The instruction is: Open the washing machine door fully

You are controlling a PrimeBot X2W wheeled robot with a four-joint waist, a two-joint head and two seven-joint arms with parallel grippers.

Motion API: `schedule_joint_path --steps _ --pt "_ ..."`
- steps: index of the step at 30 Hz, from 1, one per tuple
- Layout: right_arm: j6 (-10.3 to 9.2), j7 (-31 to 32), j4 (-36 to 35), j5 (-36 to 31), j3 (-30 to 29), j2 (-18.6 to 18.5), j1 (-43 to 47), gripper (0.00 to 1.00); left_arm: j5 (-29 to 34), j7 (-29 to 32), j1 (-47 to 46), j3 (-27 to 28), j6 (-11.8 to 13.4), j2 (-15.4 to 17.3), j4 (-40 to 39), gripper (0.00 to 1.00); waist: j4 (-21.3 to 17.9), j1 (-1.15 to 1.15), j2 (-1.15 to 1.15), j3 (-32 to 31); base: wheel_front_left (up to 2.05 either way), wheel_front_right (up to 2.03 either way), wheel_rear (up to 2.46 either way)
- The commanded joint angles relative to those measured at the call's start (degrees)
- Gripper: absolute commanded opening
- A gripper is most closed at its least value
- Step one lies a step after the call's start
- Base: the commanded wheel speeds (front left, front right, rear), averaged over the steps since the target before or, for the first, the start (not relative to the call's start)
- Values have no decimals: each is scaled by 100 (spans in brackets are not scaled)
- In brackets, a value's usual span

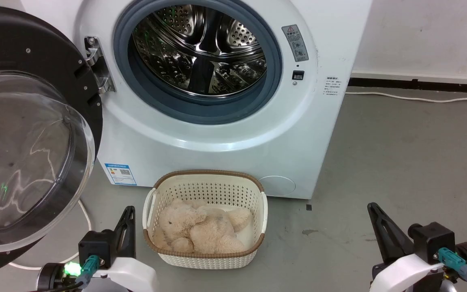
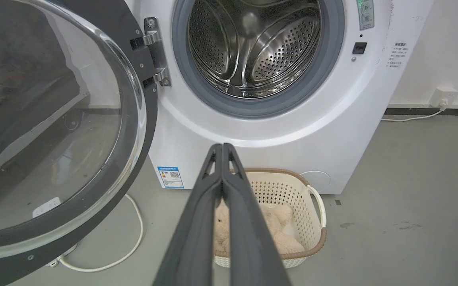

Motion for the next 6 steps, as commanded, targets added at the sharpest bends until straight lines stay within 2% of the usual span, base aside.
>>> schedule_joint_path --steps 1,6 --pt "5 4 17 -43 -3 6 -65 0 51 2 -90 1 -25 2 -21 0 0 0 0 0 0 0 0" --pt "5 4 17 -43 -3 6 -65 0 51 2 -90 1 -25 2 -21 0 0 0 0 0 0 0 0"
